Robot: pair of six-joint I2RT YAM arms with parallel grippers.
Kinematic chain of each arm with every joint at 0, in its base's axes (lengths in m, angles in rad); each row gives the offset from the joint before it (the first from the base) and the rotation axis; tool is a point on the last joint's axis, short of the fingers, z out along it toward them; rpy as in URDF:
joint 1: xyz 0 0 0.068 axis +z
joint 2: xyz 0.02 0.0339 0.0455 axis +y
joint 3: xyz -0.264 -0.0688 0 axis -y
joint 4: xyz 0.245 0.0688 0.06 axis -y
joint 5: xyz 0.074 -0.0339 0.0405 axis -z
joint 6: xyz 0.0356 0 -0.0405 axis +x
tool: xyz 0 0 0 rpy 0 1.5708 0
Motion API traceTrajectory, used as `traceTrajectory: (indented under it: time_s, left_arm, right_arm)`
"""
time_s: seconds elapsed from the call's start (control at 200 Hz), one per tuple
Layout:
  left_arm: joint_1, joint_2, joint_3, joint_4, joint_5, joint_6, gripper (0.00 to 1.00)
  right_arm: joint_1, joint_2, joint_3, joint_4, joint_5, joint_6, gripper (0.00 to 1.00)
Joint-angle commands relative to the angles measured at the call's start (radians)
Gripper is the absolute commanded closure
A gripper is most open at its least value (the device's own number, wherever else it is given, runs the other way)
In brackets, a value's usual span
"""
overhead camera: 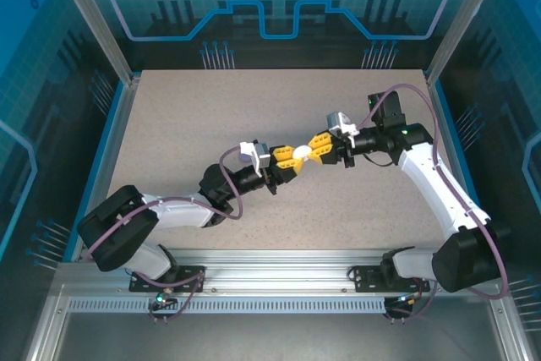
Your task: Insert the wireless bluetooth earbuds into the charging case
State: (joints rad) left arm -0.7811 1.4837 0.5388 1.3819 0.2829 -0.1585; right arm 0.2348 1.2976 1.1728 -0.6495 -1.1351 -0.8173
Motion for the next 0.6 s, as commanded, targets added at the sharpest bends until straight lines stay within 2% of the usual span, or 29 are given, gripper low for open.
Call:
traceTrajectory:
  time_s: [0.0, 0.06, 0.195, 0.415, 0.595]
  left_arm:
    - [0.000, -0.011, 0.002, 0.016, -0.023, 0.001, 0.69]
    - [0.000, -0.012, -0.003, 0.018, -0.042, 0.002, 0.58]
    - [-0.001, -0.020, -0.027, 0.018, -0.078, 0.033, 0.24]
    - [0.002, -0.059, -0.099, 0.016, -0.154, 0.065, 0.18]
    - [0.001, -0.166, -0.188, -0.080, -0.310, 0.093, 0.17]
  right_arm:
    - [0.008, 0.005, 0.018, -0.055, -0.063, -0.036, 0.95]
    - [0.008, 0.005, 0.015, -0.055, -0.053, -0.034, 0.96]
    - [0.008, 0.000, -0.011, 0.011, 0.006, 0.038, 0.96]
    - [0.010, 0.050, -0.016, 0.057, 0.128, 0.150, 0.96]
    - [0.020, 0.138, -0.012, 0.073, 0.291, 0.297, 0.98]
